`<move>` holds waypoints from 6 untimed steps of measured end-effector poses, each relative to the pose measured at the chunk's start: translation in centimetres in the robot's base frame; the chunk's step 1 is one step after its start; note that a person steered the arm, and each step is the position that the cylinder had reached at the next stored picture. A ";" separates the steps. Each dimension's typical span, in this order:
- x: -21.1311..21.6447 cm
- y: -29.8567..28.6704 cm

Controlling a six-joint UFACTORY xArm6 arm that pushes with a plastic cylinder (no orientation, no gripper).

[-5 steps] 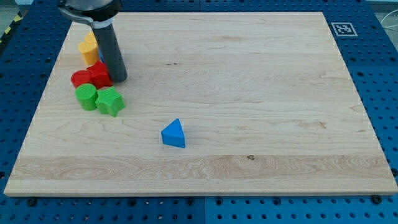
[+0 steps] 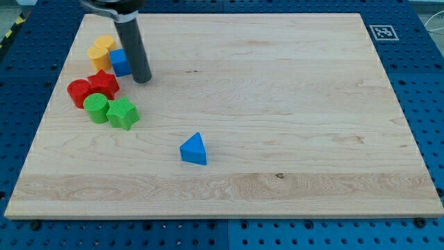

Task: Push green star along with green circle a bit left

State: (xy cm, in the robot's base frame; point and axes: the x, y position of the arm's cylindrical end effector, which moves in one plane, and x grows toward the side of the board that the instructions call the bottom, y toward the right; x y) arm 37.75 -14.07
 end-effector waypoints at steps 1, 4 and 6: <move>1.9 2.1; 10.3 3.0; 9.4 1.8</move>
